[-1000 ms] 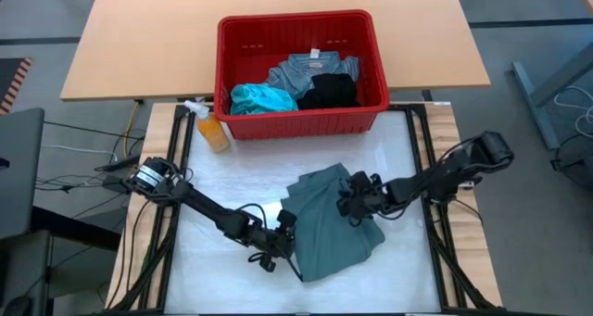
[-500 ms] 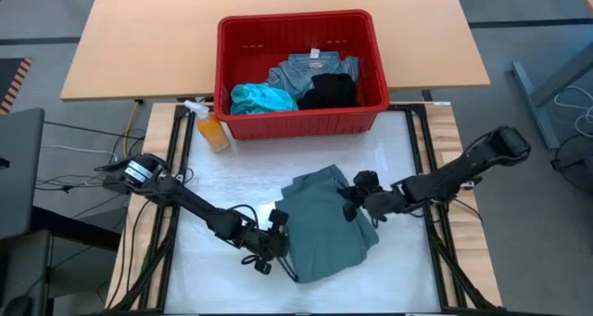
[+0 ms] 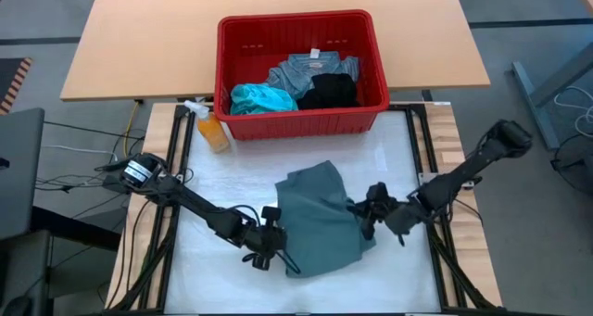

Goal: Fold Laundry from Bin
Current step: Fold the gray pants

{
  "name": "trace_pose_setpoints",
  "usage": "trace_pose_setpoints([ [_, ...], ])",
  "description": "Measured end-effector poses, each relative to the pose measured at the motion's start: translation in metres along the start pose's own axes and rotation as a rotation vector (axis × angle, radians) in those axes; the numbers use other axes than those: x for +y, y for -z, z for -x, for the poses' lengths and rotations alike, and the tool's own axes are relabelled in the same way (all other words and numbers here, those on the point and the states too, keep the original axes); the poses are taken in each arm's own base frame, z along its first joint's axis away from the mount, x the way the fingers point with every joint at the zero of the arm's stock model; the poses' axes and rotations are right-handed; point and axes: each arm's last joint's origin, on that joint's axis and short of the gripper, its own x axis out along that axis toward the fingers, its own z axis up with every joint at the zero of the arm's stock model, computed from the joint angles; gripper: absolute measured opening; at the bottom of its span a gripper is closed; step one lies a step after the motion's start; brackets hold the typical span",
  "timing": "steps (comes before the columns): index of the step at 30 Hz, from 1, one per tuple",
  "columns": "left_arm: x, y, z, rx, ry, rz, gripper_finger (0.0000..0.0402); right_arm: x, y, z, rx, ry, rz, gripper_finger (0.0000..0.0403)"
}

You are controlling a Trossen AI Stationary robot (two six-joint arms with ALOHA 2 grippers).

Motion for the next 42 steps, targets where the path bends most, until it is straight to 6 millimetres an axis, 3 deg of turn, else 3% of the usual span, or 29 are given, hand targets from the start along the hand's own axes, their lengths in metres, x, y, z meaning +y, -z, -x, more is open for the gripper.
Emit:
trace_pose_setpoints([
  [5, -0.009, -0.011, 0.002, -0.101, 0.207, 0.022, 0.0, 0.001, 0.011, -0.006, -0.065, 0.083, -0.012, 0.0022],
  [9, -0.01, -0.013, 0.002, -0.11, 0.235, 0.087, 0.0012, -0.002, 0.012, -0.013, -0.082, 0.127, -0.005, 0.0022],
  [17, -0.007, -0.013, 0.007, -0.086, 0.231, 0.138, 0.0126, -0.005, 0.01, -0.019, -0.071, 0.15, -0.004, 0.0022],
  [23, 0.004, -0.027, 0.043, -0.116, 0.221, 0.017, 0.0206, -0.009, 0.007, -0.023, -0.065, 0.164, 0.0, 0.0022],
  [27, 0.02, -0.025, 0.071, -0.058, 0.02, -0.059, 0.022, -0.01, 0.004, -0.025, -0.053, 0.165, 0.009, 0.0022],
  [29, 0.035, -0.022, 0.077, -0.038, -0.071, 0.049, 0.0221, -0.012, 0.003, -0.027, -0.05, 0.168, 0.005, 0.0022],
  [33, 0.071, -0.006, 0.059, -0.089, 0.016, 0.32, 0.0221, -0.013, 0.001, -0.028, -0.051, 0.175, 0.009, 0.0022],
  [36, 0.086, 0.01, 0.039, -0.119, 0.097, 0.353, 0.0221, -0.014, 0.0, -0.029, -0.049, 0.177, 0.012, 0.0022],
  [42, 0.111, 0.017, 0.027, -0.224, 0.076, 0.387, 0.0222, -0.013, 0.001, -0.029, -0.028, 0.158, 0.018, 0.0022],
])
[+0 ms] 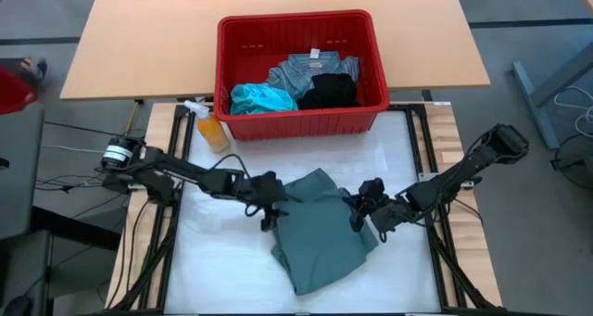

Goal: Fold Laundry from Bin
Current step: Fold the gray pants

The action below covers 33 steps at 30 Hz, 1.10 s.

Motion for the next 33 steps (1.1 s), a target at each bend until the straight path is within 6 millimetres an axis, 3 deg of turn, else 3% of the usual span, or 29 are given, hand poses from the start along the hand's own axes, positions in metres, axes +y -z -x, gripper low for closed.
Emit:
trace_pose_setpoints([
  [6, 0.011, 0.0, -0.01, -0.017, -0.035, -0.046, 0.0222, 0.004, -0.003, 0.0, -0.024, -0.028, 0.079, 0.0022],
  [13, 0.025, -0.007, -0.034, -0.165, 0.034, -0.024, 0.0222, 0.007, -0.006, 0.0, -0.049, -0.053, 0.117, 0.0022],
  [22, 0.038, -0.027, -0.028, -0.342, 0.048, -0.007, 0.0222, 0.011, -0.002, 0.005, -0.047, -0.085, 0.212, 0.0022],
  [33, 0.041, -0.033, -0.067, -0.28, 0.155, -0.022, 0.0222, 0.019, -0.006, 0.008, -0.102, -0.141, 0.248, 0.0022],
])
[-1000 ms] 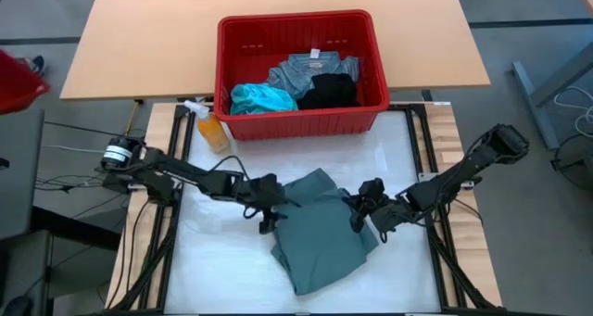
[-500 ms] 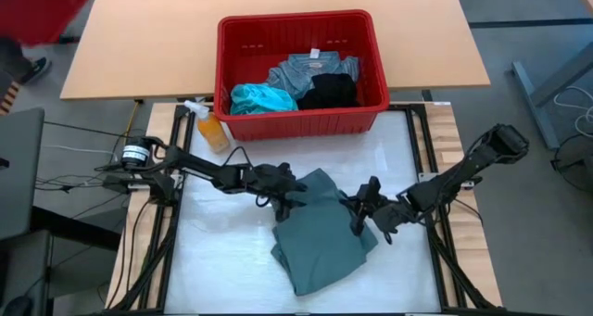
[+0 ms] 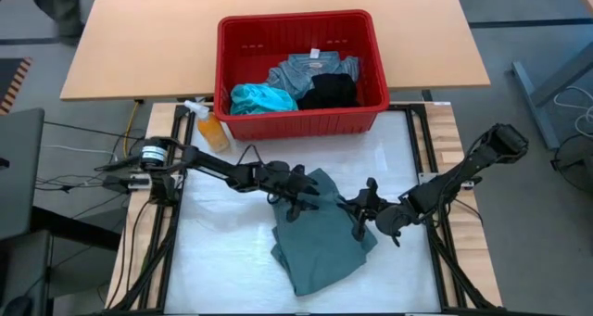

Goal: Fold Laundry from Bin
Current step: Fold the gray pants

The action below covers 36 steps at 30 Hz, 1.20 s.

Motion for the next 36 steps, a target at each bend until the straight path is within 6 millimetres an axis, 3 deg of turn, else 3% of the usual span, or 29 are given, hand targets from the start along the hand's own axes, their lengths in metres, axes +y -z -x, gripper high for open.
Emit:
trace_pose_setpoints([
  [16, -0.004, 0.019, -0.003, 0.188, 0.099, 0.033, 0.0222, 0.003, -0.001, 0.001, -0.016, -0.015, 0.035, 0.0022],
  [22, -0.001, 0.02, -0.003, 0.19, 0.028, 0.009, 0.0214, 0.003, -0.002, 0.001, -0.019, -0.017, 0.033, 0.0022],
  [25, -0.001, 0.017, -0.003, 0.153, 0.019, -0.016, 0.0174, 0.004, -0.003, 0.001, -0.031, -0.024, 0.023, 0.0022],
  [31, -0.002, 0.013, -0.004, 0.114, 0.041, -0.033, 0.0018, 0.004, -0.004, 0.001, -0.039, -0.031, 0.017, 0.0022],
  [36, -0.007, 0.006, -0.001, 0.089, 0.176, -0.027, 0.0002, 0.003, -0.003, 0.001, -0.033, -0.015, 0.019, 0.0022],
])
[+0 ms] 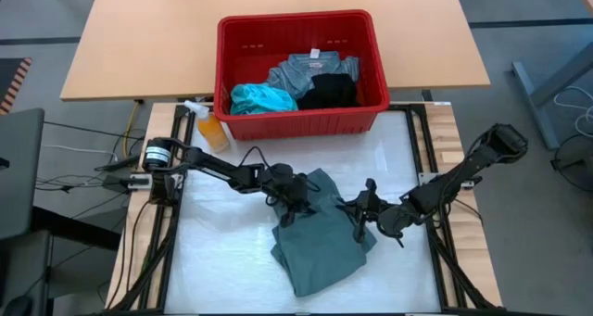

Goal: Fold Laundry from Bin
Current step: Fold the gray pants

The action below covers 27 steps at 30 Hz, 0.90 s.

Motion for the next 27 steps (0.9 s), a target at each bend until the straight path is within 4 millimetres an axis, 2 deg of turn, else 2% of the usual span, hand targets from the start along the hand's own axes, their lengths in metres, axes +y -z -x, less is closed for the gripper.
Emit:
trace_pose_setpoints([
  [4, -0.007, -0.012, 0.009, -0.026, 0.034, 0.0, 0.0001, 0.001, 0.002, -0.002, -0.006, 0.016, -0.007, 0.0022],
  [8, -0.013, -0.023, 0.021, -0.028, 0.033, 0.004, 0.0, -0.003, 0.018, -0.007, -0.044, 0.027, -0.046, 0.0021],
  [12, -0.019, -0.023, 0.027, 0.025, 0.034, 0.048, 0.0, -0.004, 0.024, -0.009, -0.11, -0.017, -0.084, 0.002],
  [20, -0.041, -0.032, 0.031, 0.012, 0.156, 0.092, 0.0, 0.004, 0.008, -0.005, -0.208, -0.166, -0.042, 0.0019],
  [27, -0.061, -0.064, 0.064, -0.102, 0.207, 0.071, 0.0, 0.006, -0.004, 0.003, -0.239, -0.31, -0.083, 0.0019],
])
